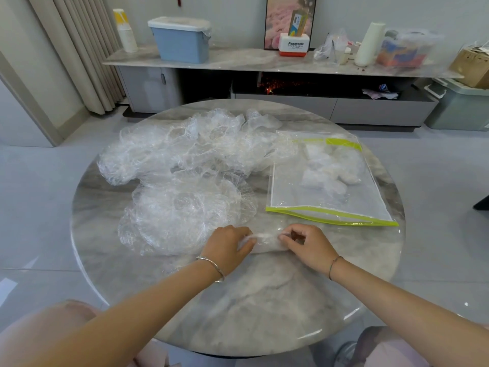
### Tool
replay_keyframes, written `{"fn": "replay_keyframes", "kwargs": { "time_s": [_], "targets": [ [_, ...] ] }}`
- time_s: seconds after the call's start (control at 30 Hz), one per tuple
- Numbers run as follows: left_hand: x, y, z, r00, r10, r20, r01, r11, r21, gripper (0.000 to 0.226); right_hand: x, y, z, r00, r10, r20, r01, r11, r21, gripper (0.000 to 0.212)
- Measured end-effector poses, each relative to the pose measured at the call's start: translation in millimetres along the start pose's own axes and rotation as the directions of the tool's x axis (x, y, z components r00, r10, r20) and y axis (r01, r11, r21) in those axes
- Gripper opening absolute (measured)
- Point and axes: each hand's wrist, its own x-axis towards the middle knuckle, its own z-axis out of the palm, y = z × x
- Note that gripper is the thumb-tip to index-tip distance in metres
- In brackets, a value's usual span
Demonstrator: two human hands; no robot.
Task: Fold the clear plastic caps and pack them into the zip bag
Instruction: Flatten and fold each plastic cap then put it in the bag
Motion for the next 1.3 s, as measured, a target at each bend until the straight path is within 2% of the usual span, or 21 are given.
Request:
{"fn": "replay_keyframes", "kwargs": {
  "time_s": [0.07, 0.2, 0.27, 0.33, 0.4, 0.47, 0.53, 0.57, 0.63, 0.7, 0.8, 0.9, 1.03, 1.07, 1.13, 1.3],
  "targets": [
    [-0.9, 0.4, 1.1, 0.998, -0.053, 0.032, 0.053, 0.998, -0.017, 0.026, 0.7, -0.9, 3.1, 0.998, 0.063, -0.001, -0.063, 0.996, 0.065, 0.009],
    [0.1, 2.2, 3.0, 0.993, -0.094, 0.074, 0.094, 0.995, -0.009, 0.028, 2.8, -0.2, 8.0, 0.996, 0.095, 0.004, -0.095, 0.996, 0.002, 0.014],
    [0.7, -0.2, 3.9, 0.996, -0.064, 0.065, 0.06, 0.996, 0.059, 0.039, 5.0, 0.3, 9.9, 0.994, 0.108, -0.009, -0.108, 0.993, -0.036, 0.018],
    [2.2, -3.1, 2.5, 0.997, 0.07, 0.031, -0.074, 0.986, 0.147, 0.052, 7.1, 0.8, 11.6, 0.994, 0.112, -0.013, -0.113, 0.99, -0.089, 0.019],
    [5.2, -8.5, 3.6, 0.962, 0.273, 0.028, -0.272, 0.934, 0.232, 0.057, 8.3, -0.2, 12.7, 0.994, 0.111, -0.015, -0.112, 0.985, -0.135, 0.021],
    [8.3, -15.9, 10.1, 0.902, 0.43, 0.051, -0.423, 0.851, 0.311, 0.047, 7.8, -2.0, 12.6, 0.994, 0.111, -0.009, -0.111, 0.976, -0.189, 0.019],
    [5.2, -17.3, 11.5, 0.88, 0.464, 0.099, -0.469, 0.819, 0.329, 0.029, 5.1, -2.4, 11.1, 0.997, 0.081, 0.014, -0.075, 0.964, -0.255, 0.014],
    [2.6, -18.0, 11.1, 0.888, 0.437, 0.143, -0.459, 0.83, 0.316, 0.034, 3.1, -3.1, 9.9, 0.999, 0.035, 0.021, -0.026, 0.953, -0.303, 0.013],
    [-0.6, -21.0, 10.1, 0.9, 0.37, 0.23, -0.426, 0.858, 0.288, 0.044, -0.4, -5.1, 6.8, 0.988, -0.156, -0.011, 0.137, 0.9, -0.413, 0.015],
    [-2.6, -17.0, 6.4, 0.912, 0.301, 0.279, -0.376, 0.885, 0.275, 0.053, -2.8, -9.3, 3.7, 0.925, -0.379, -0.03, 0.319, 0.815, -0.483, 0.016],
    [-3.8, -2.7, 0.9, 0.92, 0.165, 0.356, -0.235, 0.958, 0.163, 0.069, -10.3, -13.1, 2.0, 0.843, -0.535, 0.058, 0.488, 0.714, -0.503, 0.016],
    [-1.1, 3.8, -2.9, 0.909, 0.064, 0.411, -0.082, 0.996, 0.025, 0.067, -20.5, -10.4, 4.3, 0.81, -0.557, 0.184, 0.569, 0.671, -0.476, 0.021],
    [3.0, -1.1, -3.1, 0.88, 0.032, 0.474, 0.007, 0.997, -0.081, 0.057, -23.6, -6.6, 5.9, 0.792, -0.497, 0.354, 0.608, 0.592, -0.528, 0.043],
    [2.6, -1.6, -3.2, 0.878, 0.03, 0.477, 0.01, 0.997, -0.081, 0.052, -22.7, -6.6, 6.4, 0.794, -0.487, 0.365, 0.606, 0.581, -0.544, 0.045],
    [1.5, -2.7, -2.0, 0.882, 0.036, 0.47, 0.0, 0.997, -0.076, 0.058, -20.0, -6.4, 7.5, 0.81, -0.469, 0.351, 0.584, 0.599, -0.548, 0.046],
    [1.0, -3.4, -4.4, 0.888, 0.048, 0.457, -0.016, 0.997, -0.074, 0.068, -10.7, -5.0, 11.6, 0.877, -0.415, 0.243, 0.481, 0.732, -0.483, 0.031]
  ]
}}
